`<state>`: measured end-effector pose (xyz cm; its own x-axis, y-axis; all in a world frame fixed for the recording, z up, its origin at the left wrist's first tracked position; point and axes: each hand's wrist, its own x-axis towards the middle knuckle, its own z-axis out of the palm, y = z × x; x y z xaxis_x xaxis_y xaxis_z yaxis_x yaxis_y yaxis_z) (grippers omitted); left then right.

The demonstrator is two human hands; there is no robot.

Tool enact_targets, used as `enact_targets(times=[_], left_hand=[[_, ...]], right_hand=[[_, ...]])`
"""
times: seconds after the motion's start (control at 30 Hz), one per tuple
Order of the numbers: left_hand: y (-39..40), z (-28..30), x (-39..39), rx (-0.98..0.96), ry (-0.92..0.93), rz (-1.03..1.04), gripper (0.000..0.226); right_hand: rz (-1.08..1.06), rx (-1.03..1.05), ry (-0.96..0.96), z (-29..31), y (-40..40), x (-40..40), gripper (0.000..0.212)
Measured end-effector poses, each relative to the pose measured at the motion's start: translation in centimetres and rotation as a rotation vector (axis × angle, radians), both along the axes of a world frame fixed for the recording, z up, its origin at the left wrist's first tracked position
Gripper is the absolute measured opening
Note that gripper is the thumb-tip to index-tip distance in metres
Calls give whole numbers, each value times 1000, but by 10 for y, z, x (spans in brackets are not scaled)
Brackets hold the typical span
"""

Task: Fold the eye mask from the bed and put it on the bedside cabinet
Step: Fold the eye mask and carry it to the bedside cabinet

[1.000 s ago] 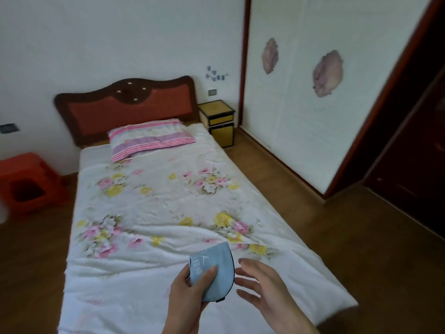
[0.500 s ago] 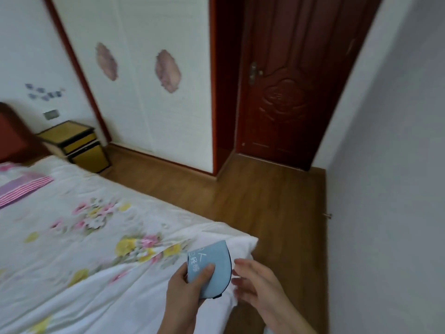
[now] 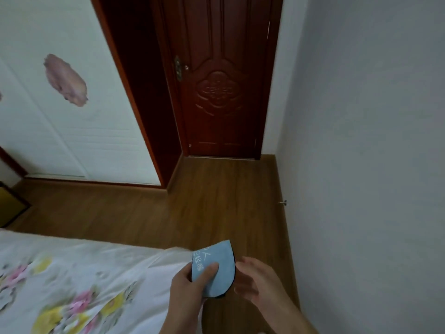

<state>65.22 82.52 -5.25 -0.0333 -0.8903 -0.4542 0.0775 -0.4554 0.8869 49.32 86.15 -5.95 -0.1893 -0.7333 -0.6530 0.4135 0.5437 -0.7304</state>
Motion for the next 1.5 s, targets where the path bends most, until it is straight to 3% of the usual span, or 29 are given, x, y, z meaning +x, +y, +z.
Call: enact_targets(times=[0.23,0.43,0.8,1.2,1.5], left_hand=[[-96,10,-82,-32,13,-16,39],[-150,7,-133,-9,12,-16,39],[-290,-21,-177,42,69,-14,30],[-522,-6,-149,-40,93,97,28],[-616,-15,-75,-10,90,334,31]], right_hand=[[38,-84,-50,4,-92,-89,59],[1,-76,-83,-4,-147,-133,49],[-37,-23,-79,-29,-278,-176,53],[152,-77,38,4,-539,-152,56],[392,-77,8,10,-670,-77,54]])
